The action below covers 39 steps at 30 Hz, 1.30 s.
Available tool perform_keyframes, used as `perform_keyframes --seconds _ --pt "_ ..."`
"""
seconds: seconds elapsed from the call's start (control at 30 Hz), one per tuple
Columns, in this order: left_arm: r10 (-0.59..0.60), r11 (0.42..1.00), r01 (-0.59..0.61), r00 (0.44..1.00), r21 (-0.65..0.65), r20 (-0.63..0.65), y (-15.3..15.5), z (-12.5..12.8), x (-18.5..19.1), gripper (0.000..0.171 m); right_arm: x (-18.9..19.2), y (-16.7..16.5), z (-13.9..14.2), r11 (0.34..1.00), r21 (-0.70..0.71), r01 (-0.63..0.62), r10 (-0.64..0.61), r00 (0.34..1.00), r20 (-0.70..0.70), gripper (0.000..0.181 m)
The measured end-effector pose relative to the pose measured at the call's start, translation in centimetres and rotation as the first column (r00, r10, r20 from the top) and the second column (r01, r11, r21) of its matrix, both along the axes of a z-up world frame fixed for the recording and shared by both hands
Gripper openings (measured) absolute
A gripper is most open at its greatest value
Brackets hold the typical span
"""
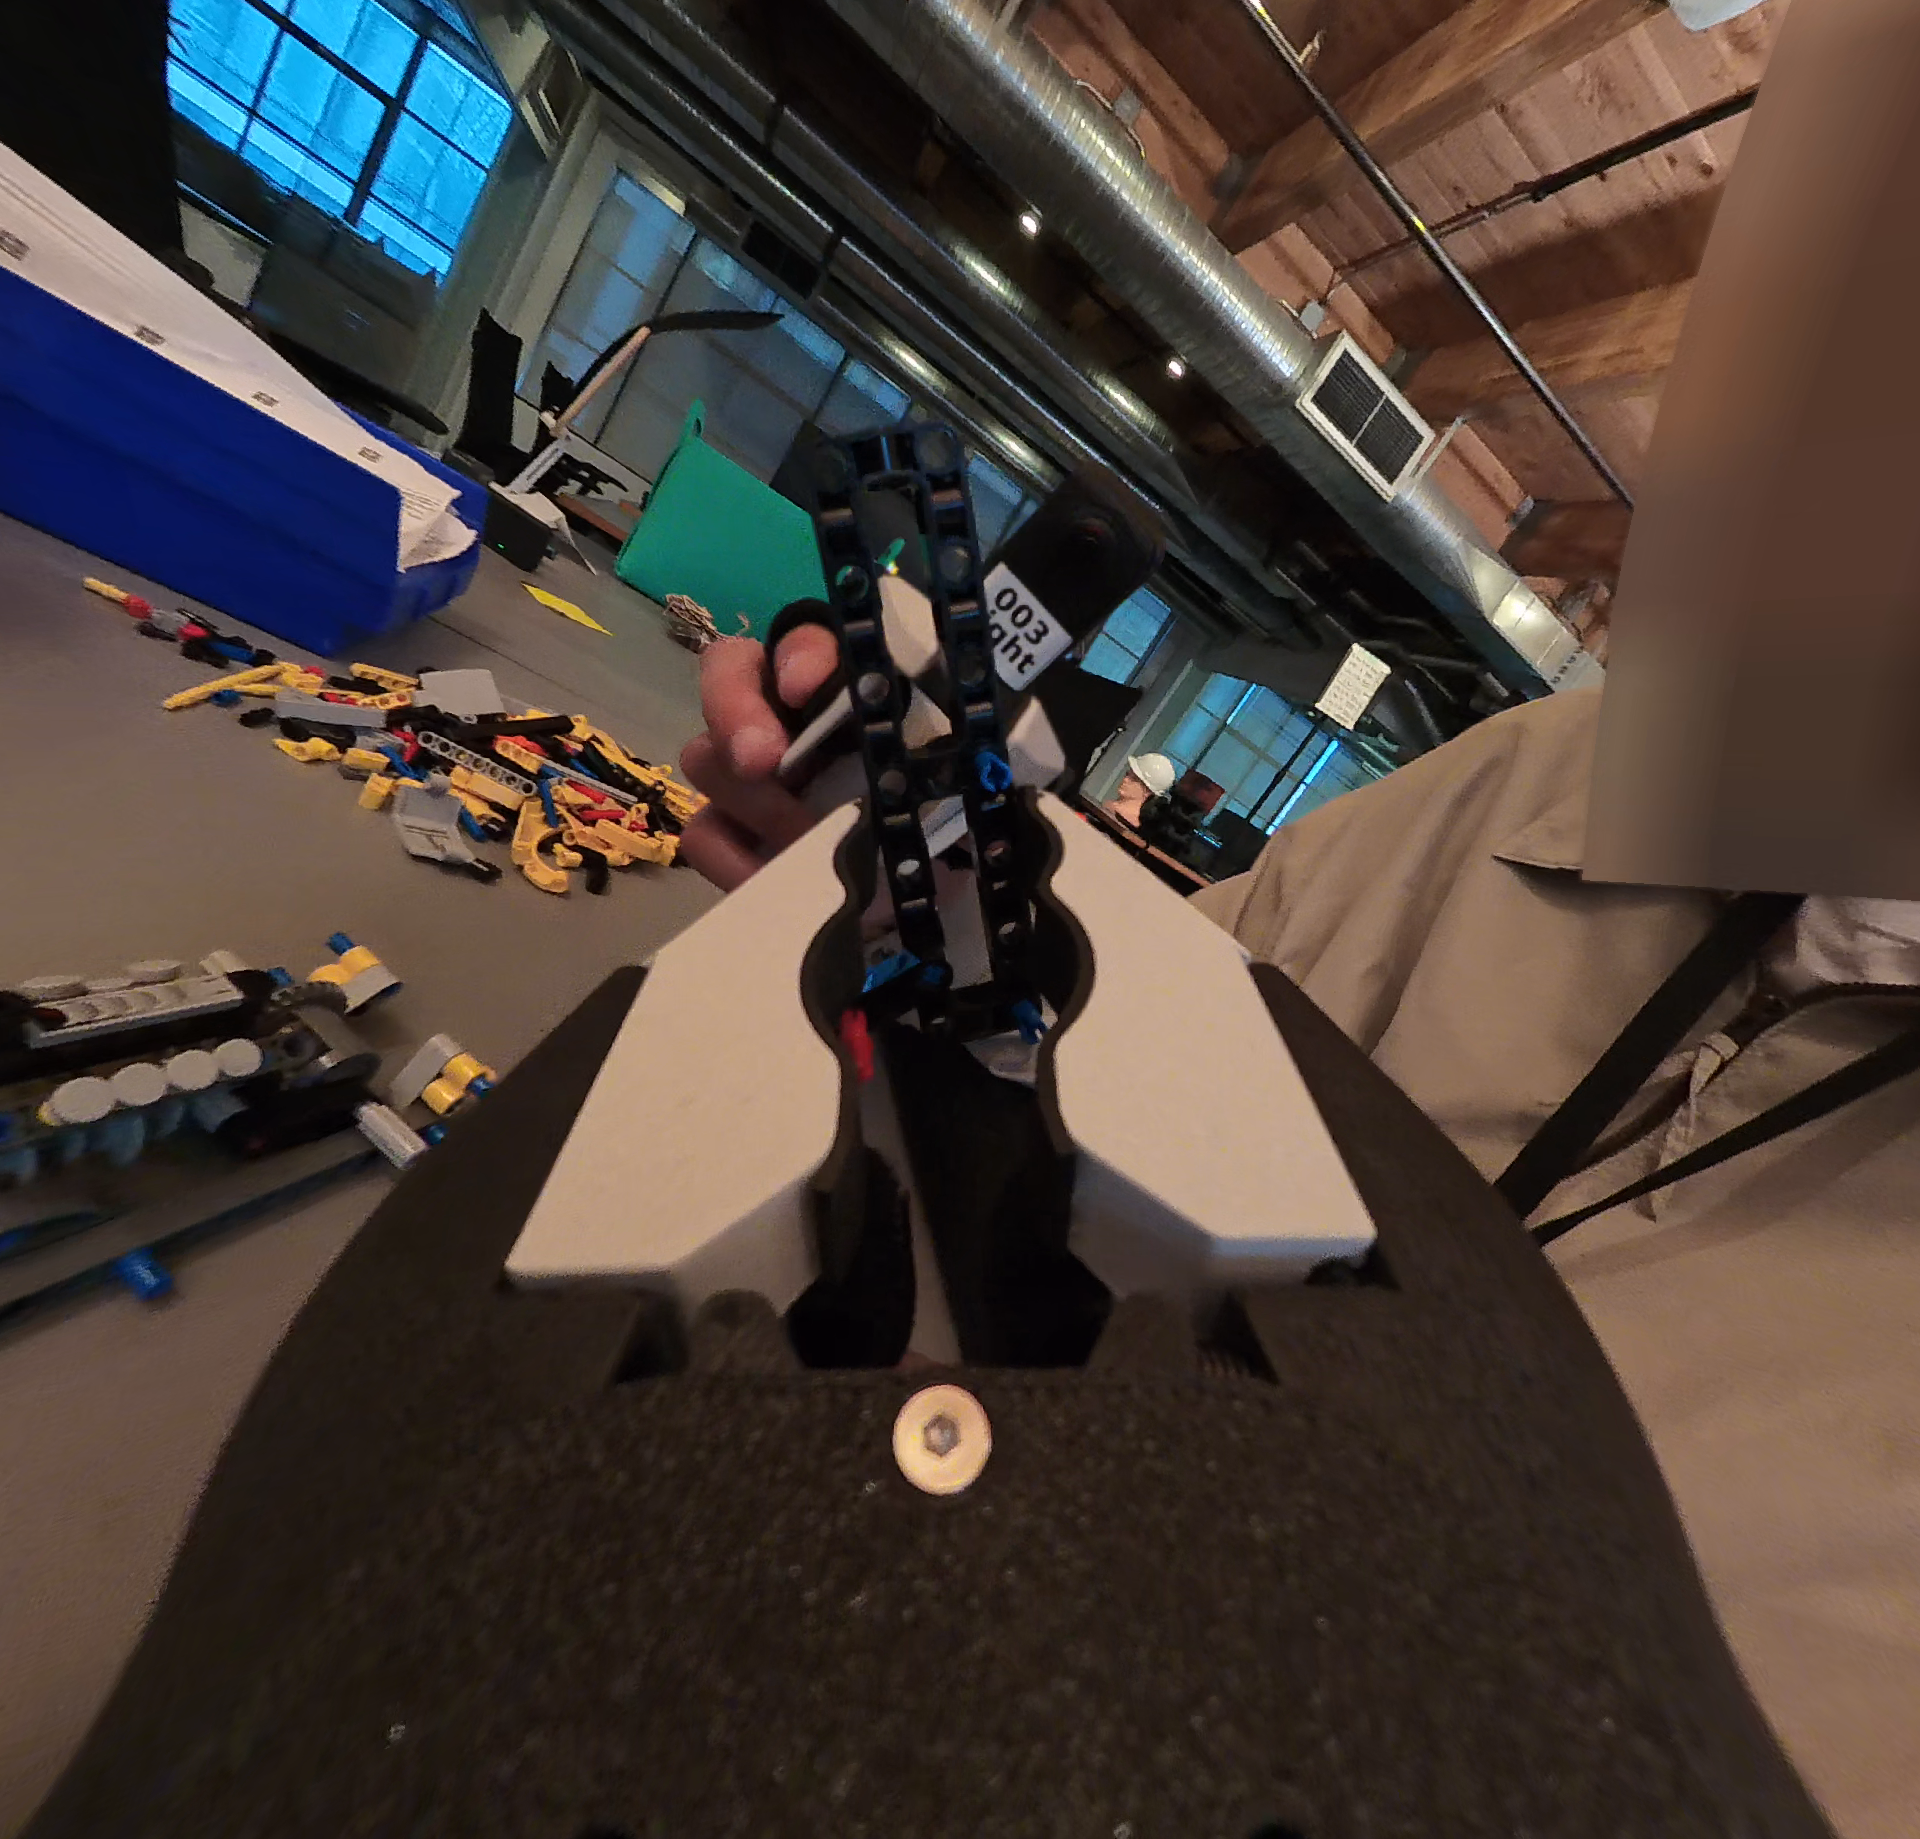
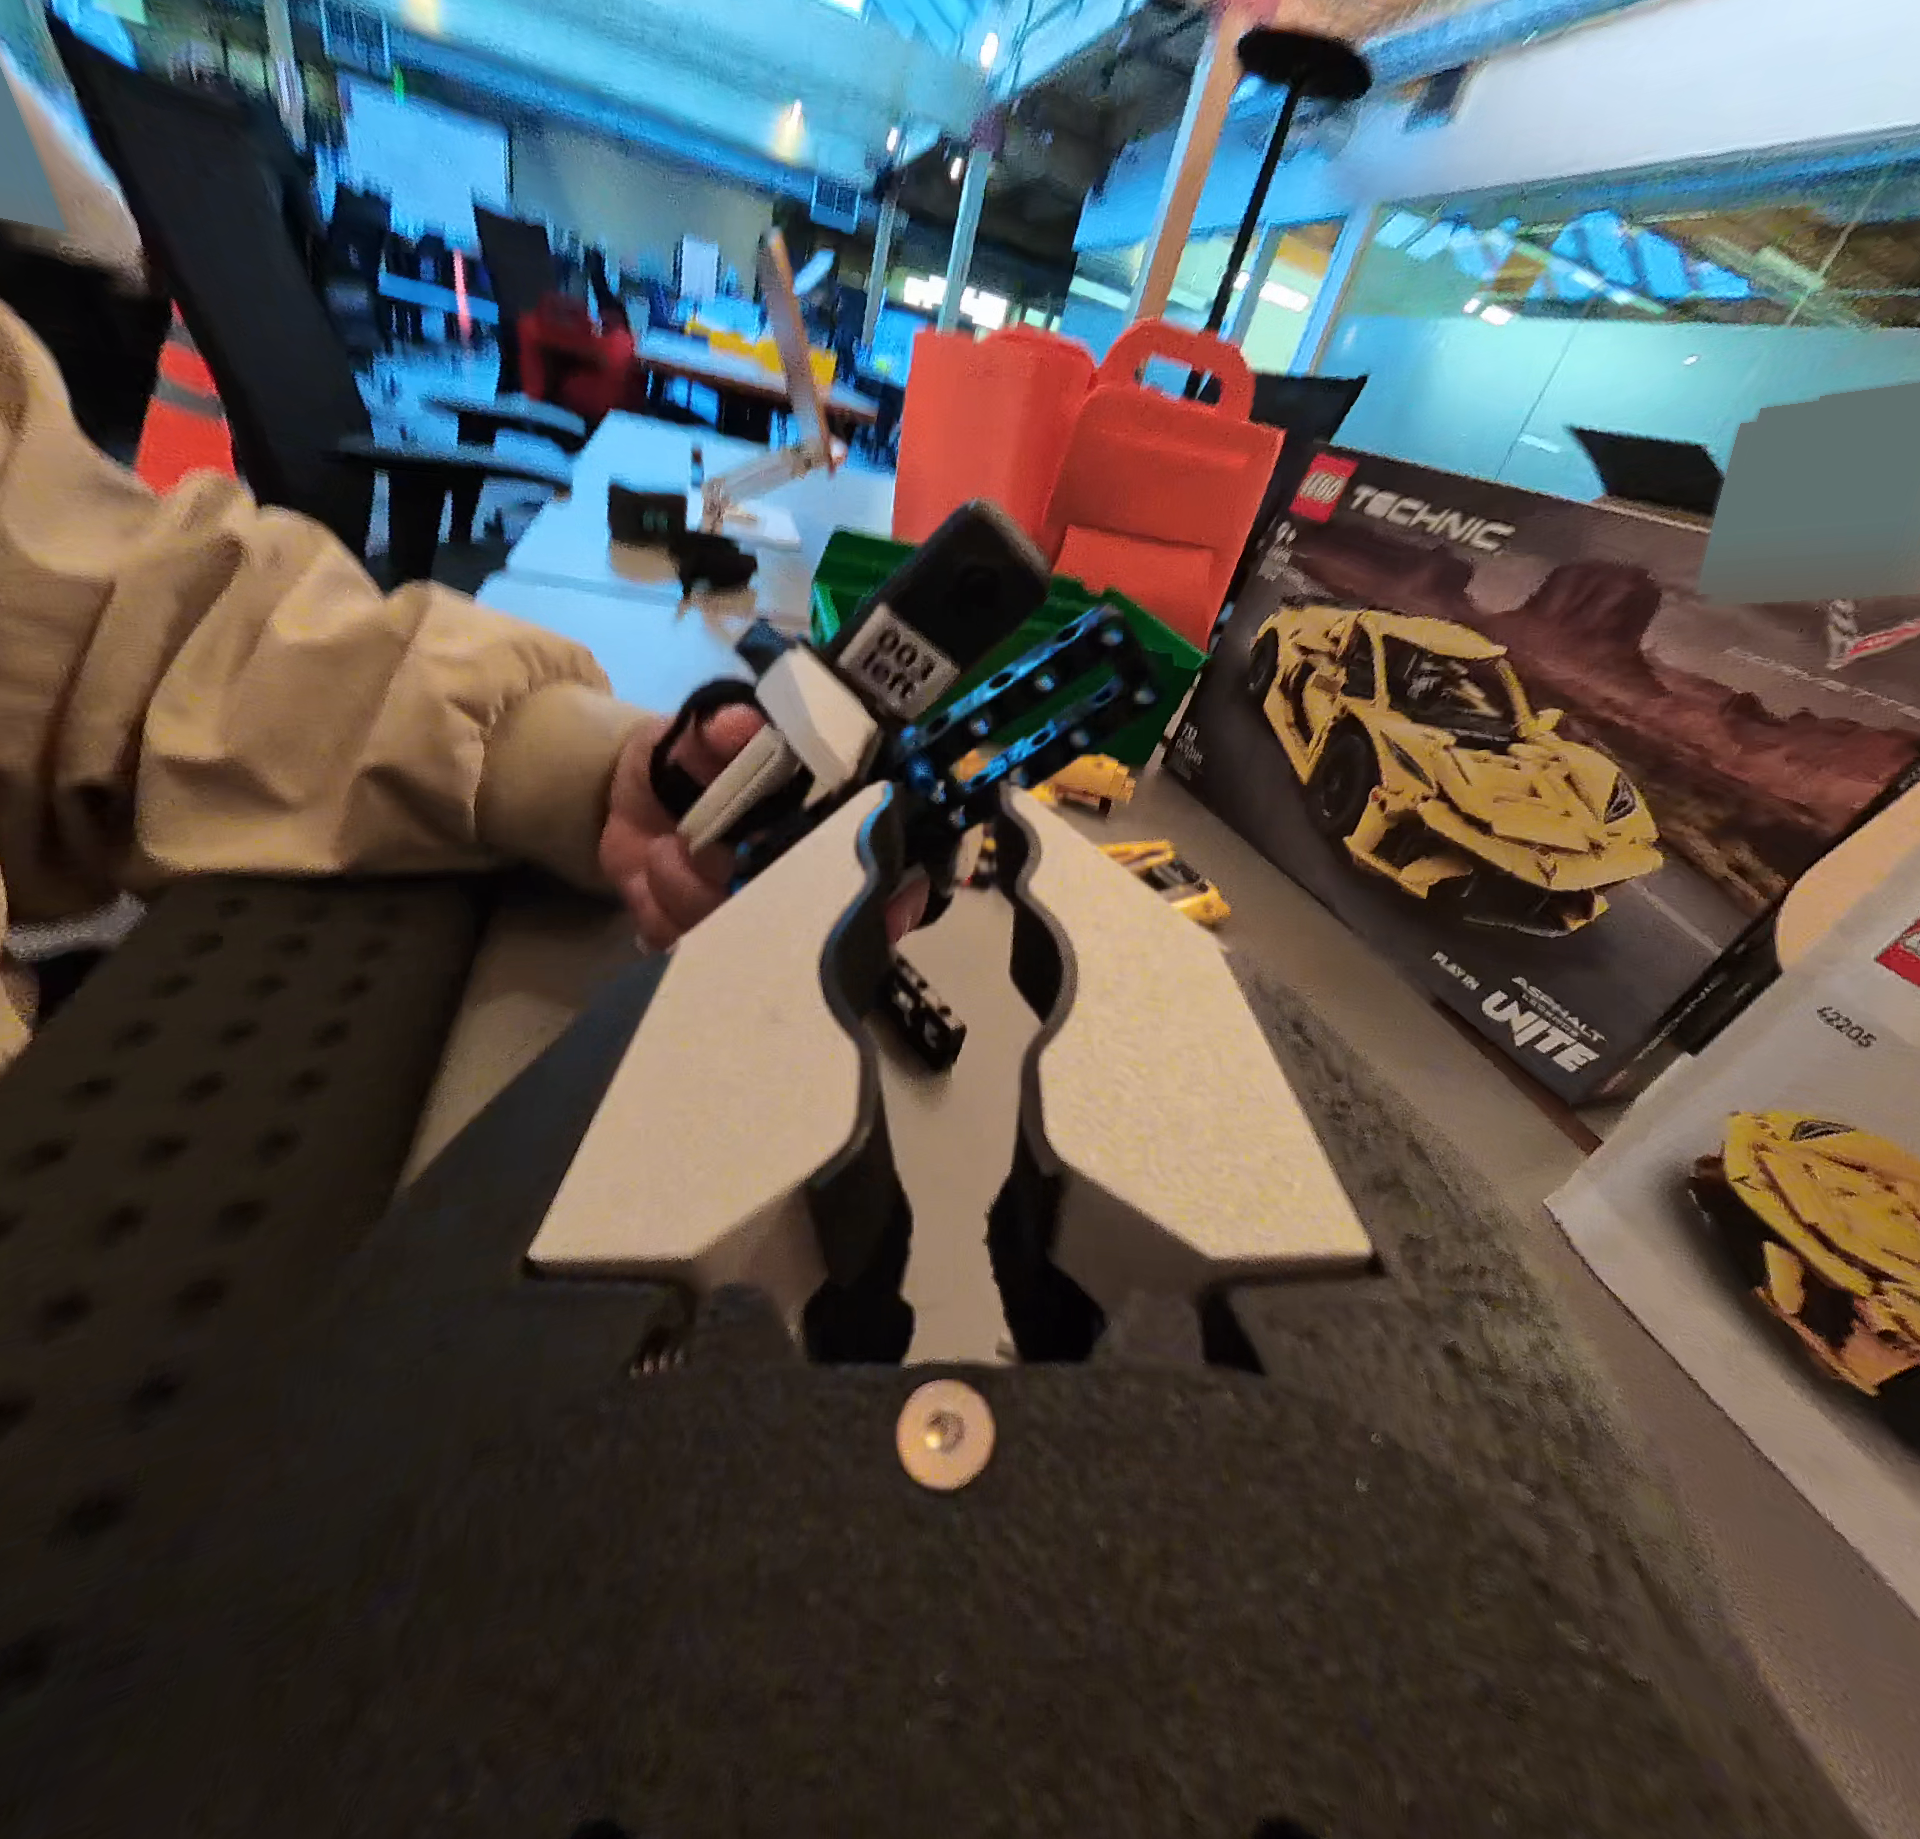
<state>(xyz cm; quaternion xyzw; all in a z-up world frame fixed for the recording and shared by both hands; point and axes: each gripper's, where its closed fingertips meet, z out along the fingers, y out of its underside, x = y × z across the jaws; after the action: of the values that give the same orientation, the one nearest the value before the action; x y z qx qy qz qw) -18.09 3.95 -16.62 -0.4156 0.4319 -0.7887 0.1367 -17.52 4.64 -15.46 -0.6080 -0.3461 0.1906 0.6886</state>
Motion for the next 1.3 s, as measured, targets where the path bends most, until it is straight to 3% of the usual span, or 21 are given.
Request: perform_keyframes --seconds 0.13,0.27,0.37,0.5,0.6,0.7,0.83,1.0,1.1,1.23,1.3 --pt "-0.049 0.999 0.048 0.999 -0.02 -0.012 -0.7 -0.1 -0.1 0.026 -0.9 -0.1 -1.1 1.0 0.01 -0.016 0.015 0.996 0.092 0.021" --pt "-0.09 0.996 0.09 0.996 -0.016 -0.026 -1.4 -0.3 -0.2 0.026 -1.3 -0.5 -0.8 0.998 0.068 -0.01 0.001 0.991 0.134 0.008" --pt "-0.114 0.994 0.113 0.992 -0.008 -0.053 -1.7 -0.7 -0.2 0.026 -1.5 -0.6 -1.2 0.998 0.06 -0.02 0.011 0.987 0.16 0.008" --pt "-0.081 0.996 0.084 0.99 0.026 -0.114 -1.3 -1.7 0.2 0.026 -1.4 -0.4 -2.0 0.998 0.068 0.006 -0.022 0.971 0.238 0.004" --pt "0.052 0.982 -0.016 0.98 0.187 -0.191 -0.2 -3.6 0.8 0.026 -0.6 0.5 -3.8 0.991 0.083 0.108 -0.133 0.901 0.413 0.003" --pt "0.196 0.915 -0.086 0.949 0.395 -0.247 0.9 -5.6 1.1 0.026 0.0 1.5 -6.0 0.975 0.085 0.203 -0.215 0.797 0.564 0.003" --pt "0.297 0.852 -0.121 0.913 0.509 -0.279 1.8 -7.2 1.3 0.025 0.6 2.3 -7.8 0.952 0.133 0.274 -0.286 0.657 0.697 0.003" --pt "0.303 0.872 -0.175 0.926 0.456 -0.225 1.7 -5.8 1.6 0.024 0.9 2.2 -6.7 0.955 0.08 0.286 -0.274 0.746 0.607 0.002" --pt "0.289 0.898 -0.183 0.931 0.4 -0.223 1.9 -5.4 1.7 0.023 1.2 2.3 -6.8 0.956 0.038 0.291 -0.255 0.758 0.6 0.002" --pt "0.313 0.868 -0.19 0.927 0.459 -0.208 1.8 -5.7 1.7 0.025 1.3 2.1 -7.1 0.96 0.013 0.278 -0.227 0.756 0.614 0.002" --pt "0.317 0.88 -0.218 0.931 0.421 -0.179 2.1 -4.8 1.6 0.024 1.5 2.2 -6.9 0.958 0.005 0.286 -0.231 0.766 0.599 0.001"
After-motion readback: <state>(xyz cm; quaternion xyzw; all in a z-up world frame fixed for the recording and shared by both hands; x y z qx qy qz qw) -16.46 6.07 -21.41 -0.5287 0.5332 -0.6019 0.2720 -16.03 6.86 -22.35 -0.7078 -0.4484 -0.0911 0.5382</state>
